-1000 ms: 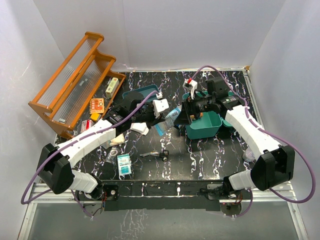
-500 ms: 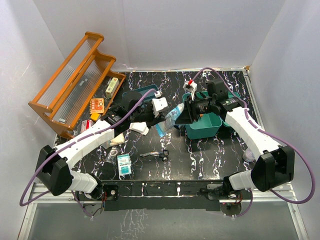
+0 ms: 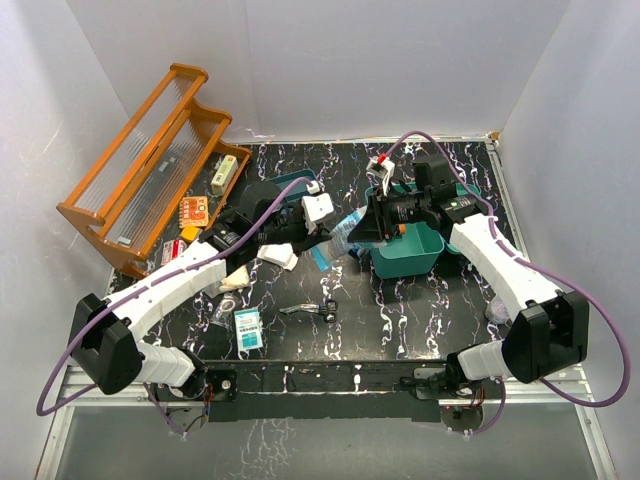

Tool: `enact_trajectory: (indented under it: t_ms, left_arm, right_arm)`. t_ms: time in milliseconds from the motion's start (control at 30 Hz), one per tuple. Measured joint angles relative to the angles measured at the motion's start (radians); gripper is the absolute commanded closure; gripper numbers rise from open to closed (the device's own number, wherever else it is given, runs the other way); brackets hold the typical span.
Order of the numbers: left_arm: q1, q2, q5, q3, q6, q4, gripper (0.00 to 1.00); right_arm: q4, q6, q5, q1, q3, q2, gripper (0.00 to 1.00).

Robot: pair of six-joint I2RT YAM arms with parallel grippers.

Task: Organize the medicine kit

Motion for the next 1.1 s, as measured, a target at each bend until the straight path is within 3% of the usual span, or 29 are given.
enact_trajectory:
  t_ms: [167,333,500,633,900,1100]
  left_arm:
    - [0.01,-0.005,-0.017,0.0,-0.014,0.004,0.45]
    - [0.032,-0.035,-0.114,-0.015,-0.084,0.048,0.21]
    - [0.087,-0.069,-0.255,-0.02,-0.21,0.094,0.18]
    - [0.115,-0.071,-0.333,-0.02,-0.317,0.104,0.18]
    - [0.116,-0.056,-0.357,-0.023,-0.476,0.121,0.18]
    - [0.116,0.019,-0.347,-0.023,-0.524,0.117,0.18]
  right_arm:
    - [0.0,-0.006,-0.006,-0.002,0.0,0.006,0.94]
    - [-0.025,-0.013,-0.006,-0.036,0.0,0.01,0.95]
    - [-0.066,0.0,0.047,-0.119,0.006,0.008,0.96]
    - [-0.149,0.058,0.211,-0.193,0.055,0.001,0.97]
    - [-0.355,0.128,0.525,-0.261,0.181,-0.064,0.98]
    - [-0.459,0.127,0.653,-0.261,0.196,-0.051,0.98]
